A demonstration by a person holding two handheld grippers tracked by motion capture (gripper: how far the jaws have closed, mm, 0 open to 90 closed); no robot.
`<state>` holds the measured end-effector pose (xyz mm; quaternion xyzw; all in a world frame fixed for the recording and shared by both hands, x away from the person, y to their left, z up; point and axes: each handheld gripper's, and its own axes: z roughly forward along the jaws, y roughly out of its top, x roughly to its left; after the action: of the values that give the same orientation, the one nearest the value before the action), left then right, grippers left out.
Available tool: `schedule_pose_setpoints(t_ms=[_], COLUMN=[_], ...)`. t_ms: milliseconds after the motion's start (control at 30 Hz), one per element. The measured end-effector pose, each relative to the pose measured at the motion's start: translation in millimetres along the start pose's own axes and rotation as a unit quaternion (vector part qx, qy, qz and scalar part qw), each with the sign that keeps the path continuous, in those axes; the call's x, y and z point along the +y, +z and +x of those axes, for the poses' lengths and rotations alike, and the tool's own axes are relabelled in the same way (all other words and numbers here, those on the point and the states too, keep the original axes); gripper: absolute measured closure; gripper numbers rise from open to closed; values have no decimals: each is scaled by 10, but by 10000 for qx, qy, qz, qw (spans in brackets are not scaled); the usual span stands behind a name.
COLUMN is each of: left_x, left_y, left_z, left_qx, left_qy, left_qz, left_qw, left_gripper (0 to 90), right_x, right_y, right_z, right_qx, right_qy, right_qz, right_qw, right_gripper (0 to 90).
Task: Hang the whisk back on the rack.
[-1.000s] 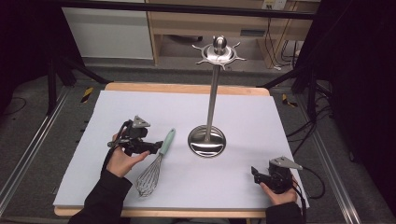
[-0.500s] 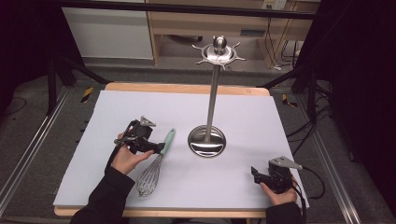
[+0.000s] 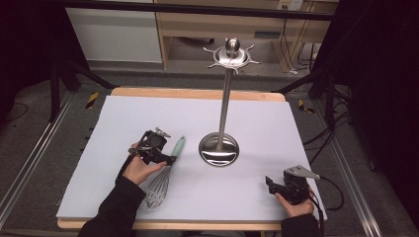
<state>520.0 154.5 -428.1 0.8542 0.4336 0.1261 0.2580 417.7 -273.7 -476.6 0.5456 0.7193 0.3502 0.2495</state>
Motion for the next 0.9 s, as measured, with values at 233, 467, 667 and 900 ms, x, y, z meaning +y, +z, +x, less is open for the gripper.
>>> schedule_pose_setpoints(t_ms=[233,467,667,900], left_x=[-2,14,34,42], left_y=[63,106,170,235], left_z=[-7,-15,-45,-74], left_qx=[-18,-79,-156,-119], left_qy=[-25,-109,-188,-188], left_qz=[156,295,479,643], left_qw=[9999,9995,9986,9977], left_gripper=[364,442,494,534], right_x=[-1,0,1,1], right_y=[2,4,6,6], right_z=[-1,-2,-3,-1], right_qx=[4,42,67,88], right_qy=[-1,-2,4,-11], right_qz=[11,40,47,54], right_qw=[10000,10000,10000,9999], right_gripper=[270,276,281,281])
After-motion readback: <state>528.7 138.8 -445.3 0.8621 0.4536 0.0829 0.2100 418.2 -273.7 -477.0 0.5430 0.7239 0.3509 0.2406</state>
